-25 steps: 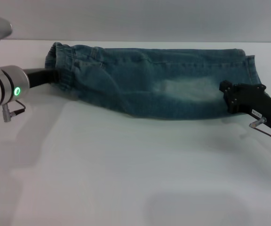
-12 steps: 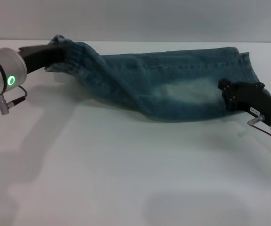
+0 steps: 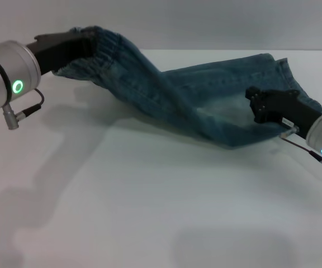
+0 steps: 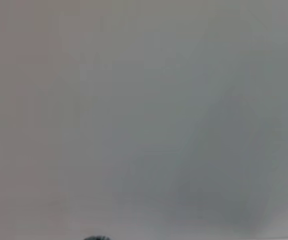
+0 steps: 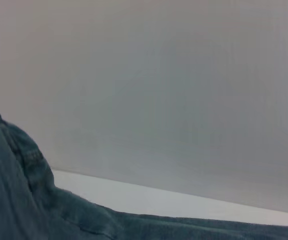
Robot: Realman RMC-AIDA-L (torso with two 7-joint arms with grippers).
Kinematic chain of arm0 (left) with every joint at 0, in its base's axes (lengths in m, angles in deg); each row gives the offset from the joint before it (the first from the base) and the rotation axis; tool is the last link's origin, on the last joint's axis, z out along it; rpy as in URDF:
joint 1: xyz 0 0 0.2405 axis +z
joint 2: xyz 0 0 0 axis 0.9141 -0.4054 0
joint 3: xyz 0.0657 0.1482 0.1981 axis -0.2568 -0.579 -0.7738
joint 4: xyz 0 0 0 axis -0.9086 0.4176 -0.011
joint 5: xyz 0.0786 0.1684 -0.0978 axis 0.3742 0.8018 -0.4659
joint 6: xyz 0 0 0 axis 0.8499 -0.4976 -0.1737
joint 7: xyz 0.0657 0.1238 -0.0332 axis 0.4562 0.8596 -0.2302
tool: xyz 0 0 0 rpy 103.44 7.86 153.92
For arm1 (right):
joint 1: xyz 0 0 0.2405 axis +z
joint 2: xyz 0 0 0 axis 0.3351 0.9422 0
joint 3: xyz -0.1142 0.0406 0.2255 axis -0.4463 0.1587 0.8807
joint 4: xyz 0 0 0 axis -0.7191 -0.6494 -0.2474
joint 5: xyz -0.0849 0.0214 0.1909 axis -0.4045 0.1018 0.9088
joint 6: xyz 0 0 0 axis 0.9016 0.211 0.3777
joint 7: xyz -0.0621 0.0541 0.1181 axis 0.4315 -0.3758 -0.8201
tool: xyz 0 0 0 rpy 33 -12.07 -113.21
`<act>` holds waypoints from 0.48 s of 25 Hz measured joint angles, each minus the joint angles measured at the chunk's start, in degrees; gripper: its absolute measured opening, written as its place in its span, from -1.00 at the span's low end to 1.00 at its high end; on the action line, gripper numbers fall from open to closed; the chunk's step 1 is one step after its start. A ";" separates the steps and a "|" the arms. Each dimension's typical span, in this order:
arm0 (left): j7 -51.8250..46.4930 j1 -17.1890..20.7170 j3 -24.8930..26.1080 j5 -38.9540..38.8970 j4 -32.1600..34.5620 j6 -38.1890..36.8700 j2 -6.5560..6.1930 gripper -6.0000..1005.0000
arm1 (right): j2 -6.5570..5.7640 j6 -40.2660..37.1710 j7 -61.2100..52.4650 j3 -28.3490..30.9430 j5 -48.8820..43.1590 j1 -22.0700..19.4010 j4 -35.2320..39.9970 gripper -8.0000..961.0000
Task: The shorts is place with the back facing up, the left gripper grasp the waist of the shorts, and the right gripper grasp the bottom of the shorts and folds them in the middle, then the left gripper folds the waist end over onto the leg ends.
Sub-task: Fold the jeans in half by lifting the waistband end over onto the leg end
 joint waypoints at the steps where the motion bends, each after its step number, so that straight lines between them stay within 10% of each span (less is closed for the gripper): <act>1: 0.04 0.15 -0.01 -0.25 -0.56 0.00 -0.04 -0.97 | 0.01 -0.69 -0.03 -0.42 0.82 0.85 0.82 -0.98; 12: 0.10 -0.13 -1.74 -1.18 -3.61 0.05 -0.02 -0.97 | 0.22 -5.01 -3.07 -5.96 3.25 6.32 3.38 -0.99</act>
